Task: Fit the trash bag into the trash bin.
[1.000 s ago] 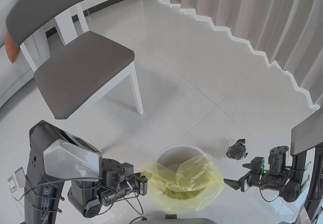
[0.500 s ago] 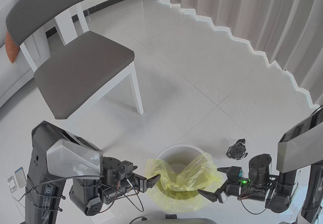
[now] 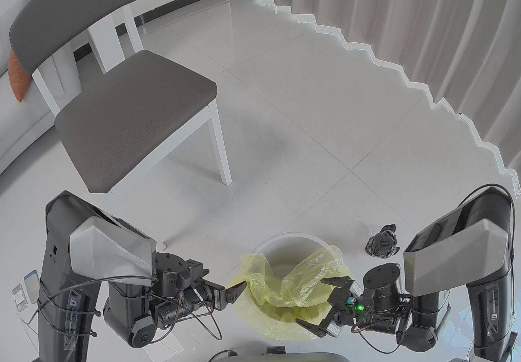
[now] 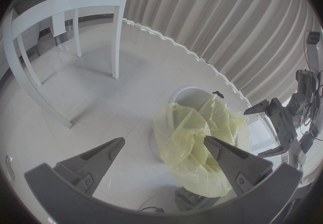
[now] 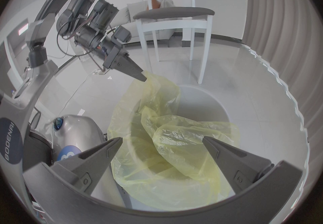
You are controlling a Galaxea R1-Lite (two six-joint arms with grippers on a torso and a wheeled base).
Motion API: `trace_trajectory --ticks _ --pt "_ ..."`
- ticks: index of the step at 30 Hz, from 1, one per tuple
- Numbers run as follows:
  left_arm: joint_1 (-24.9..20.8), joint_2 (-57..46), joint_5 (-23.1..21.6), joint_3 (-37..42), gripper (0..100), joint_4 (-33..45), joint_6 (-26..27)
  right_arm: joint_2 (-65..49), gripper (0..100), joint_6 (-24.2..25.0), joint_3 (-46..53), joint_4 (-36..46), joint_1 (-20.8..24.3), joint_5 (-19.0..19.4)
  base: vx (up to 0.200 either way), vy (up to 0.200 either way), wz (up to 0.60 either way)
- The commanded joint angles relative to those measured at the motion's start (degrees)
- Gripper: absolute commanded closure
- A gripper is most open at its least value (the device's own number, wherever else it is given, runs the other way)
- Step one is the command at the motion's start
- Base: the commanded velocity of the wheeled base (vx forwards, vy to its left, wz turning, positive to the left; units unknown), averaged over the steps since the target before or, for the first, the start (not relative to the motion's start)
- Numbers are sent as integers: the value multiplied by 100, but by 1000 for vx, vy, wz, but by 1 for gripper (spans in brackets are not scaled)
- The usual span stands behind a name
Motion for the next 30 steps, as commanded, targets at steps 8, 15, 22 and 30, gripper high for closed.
trace_trajectory --ticks 8,15,22,30 --pt "29 -208 95 200 0 -105 -19 234 0 -520 -998 1020 64 2 0 0 0" --pt "29 -331 95 200 0 -105 -28 234 0 -687 -1613 1609 91 2 0 0 0" --pt "29 -446 95 200 0 -105 -28 261 0 -819 -2097 2251 91 -7 0 0 0" --pt "3 -639 104 315 0 -105 -19 366 100 -915 -2703 2901 3 -86 0 0 0"
